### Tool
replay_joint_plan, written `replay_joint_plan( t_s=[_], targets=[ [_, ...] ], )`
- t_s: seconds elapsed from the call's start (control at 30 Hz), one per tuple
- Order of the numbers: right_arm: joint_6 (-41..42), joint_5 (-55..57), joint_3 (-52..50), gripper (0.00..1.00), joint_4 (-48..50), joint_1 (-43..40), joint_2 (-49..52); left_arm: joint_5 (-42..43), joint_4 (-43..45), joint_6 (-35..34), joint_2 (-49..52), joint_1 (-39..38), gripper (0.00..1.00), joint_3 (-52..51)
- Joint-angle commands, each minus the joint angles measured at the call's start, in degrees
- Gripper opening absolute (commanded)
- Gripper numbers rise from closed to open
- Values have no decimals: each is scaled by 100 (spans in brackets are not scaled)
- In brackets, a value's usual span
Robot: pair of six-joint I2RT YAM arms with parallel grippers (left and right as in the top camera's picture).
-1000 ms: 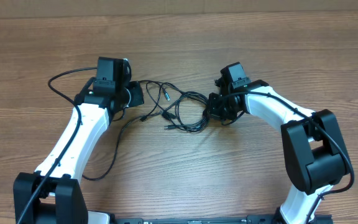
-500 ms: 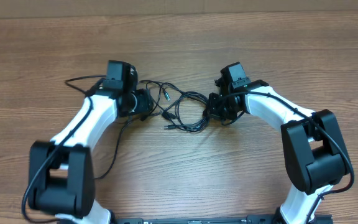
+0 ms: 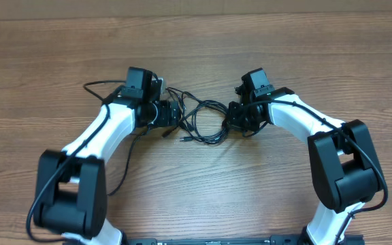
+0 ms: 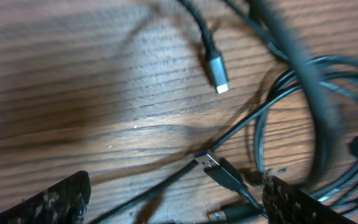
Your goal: Untangle cables
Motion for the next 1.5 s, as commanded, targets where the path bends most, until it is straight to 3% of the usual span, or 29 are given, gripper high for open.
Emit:
replay_joint_plan(
  t_s=[0.0,0.27,0.37,0.8,0.83,0.97,1.03,1.37,1.47],
  targets=[
    [-4,46,-15,4,26,-2,31,-13,-33,-175,-660,-7,88,190],
    [-4,44,-15,4,61,-2,31,-269,-68,-173,-826,-490,82,186],
    [-4,46,-15,4,55,-2,31,-807,-107,-177,-577,-732,79,186],
    [-9,48,-15,4,50,-2,31,-1086,-37,-177,577,-981,77,186],
    [-9,48,-15,5,50,-2,31,-1110,-20,-175,581,-981,75,186],
    [-7,48,-15,5,52,-2,31,-1108,2,-166,540,-981,25,223],
    [-9,48,-15,5,50,-2,31,-1110,-46,-146,474,-981,6,275],
    [-24,48,-15,4,48,-2,31,-1163,-369,-83,-448,-977,4,542],
    [-26,46,-15,4,48,-2,31,-1541,-402,-85,-745,-979,4,542]
  ],
)
